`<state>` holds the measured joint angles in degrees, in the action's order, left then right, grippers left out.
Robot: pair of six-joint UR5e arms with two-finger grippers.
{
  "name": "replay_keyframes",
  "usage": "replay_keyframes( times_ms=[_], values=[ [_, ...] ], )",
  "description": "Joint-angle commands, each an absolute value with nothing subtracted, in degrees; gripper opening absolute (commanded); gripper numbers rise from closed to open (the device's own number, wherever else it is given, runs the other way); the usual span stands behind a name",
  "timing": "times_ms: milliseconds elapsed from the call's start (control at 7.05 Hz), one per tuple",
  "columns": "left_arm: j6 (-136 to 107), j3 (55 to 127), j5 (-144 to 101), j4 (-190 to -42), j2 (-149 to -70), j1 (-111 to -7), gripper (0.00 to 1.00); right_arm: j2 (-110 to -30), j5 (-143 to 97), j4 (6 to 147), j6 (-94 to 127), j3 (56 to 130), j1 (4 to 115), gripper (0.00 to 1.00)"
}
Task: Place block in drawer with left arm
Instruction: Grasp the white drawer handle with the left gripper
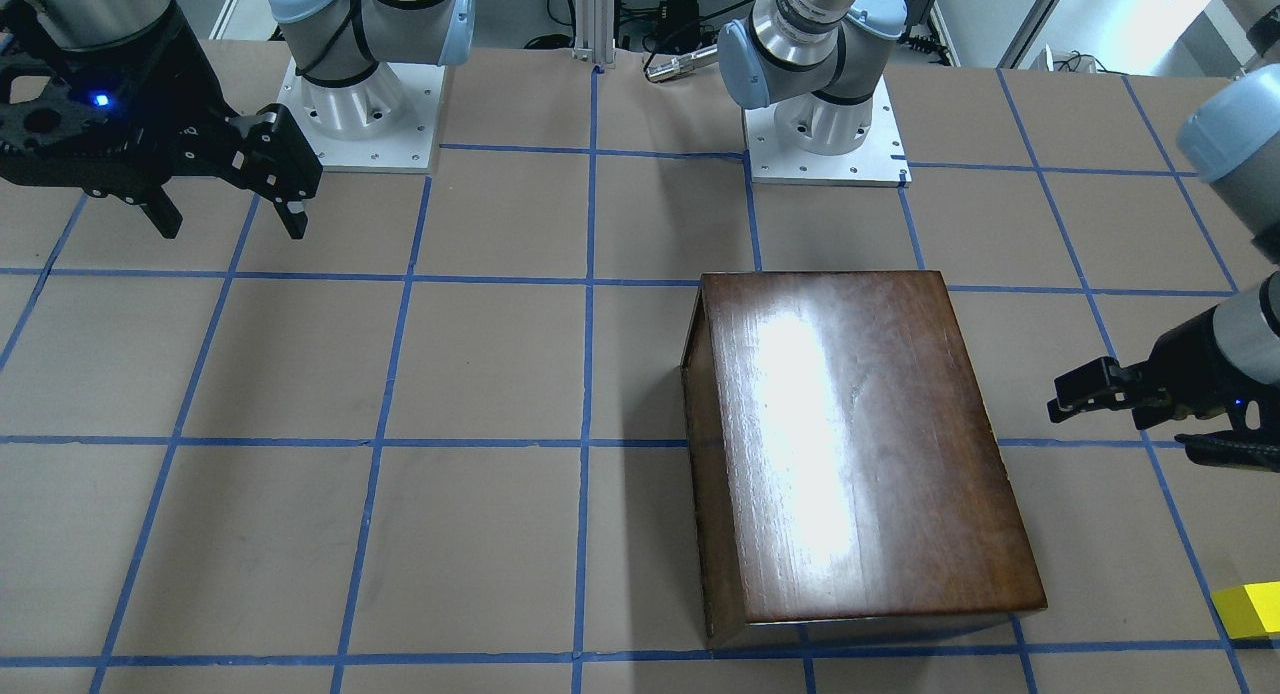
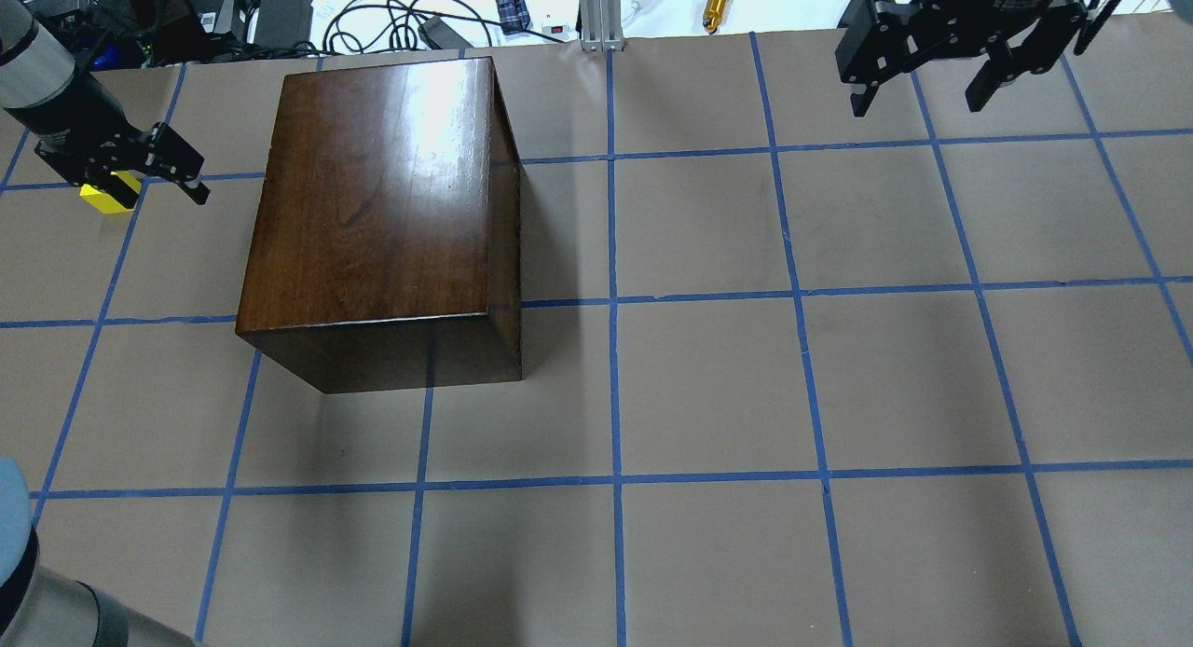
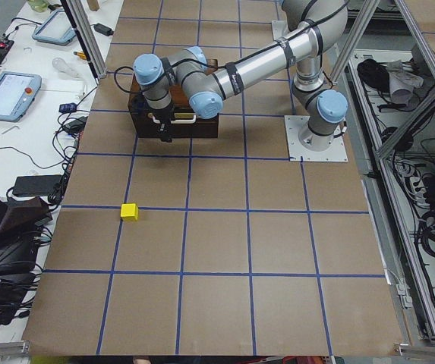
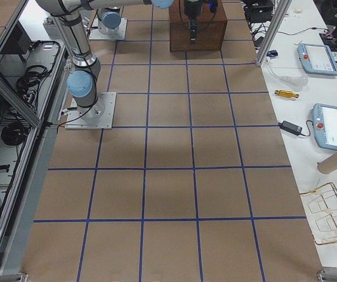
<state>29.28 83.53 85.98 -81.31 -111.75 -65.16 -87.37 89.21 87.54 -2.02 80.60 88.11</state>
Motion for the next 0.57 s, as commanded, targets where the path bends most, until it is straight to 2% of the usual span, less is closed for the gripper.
replay_keyframes(
  times_ms=[0,426],
  values=[
    [29.4,84.3,83.7,-81.1,-113.3,-65.1,1.0,-87.4,89.2,87.5,-2.0,80.6,88.2,1.0],
    [29.7,85.6,79.2,-81.1,-113.3,-65.2,1.0,-87.4,89.1,87.5,-2.0,80.6,88.2,1.0]
  ],
)
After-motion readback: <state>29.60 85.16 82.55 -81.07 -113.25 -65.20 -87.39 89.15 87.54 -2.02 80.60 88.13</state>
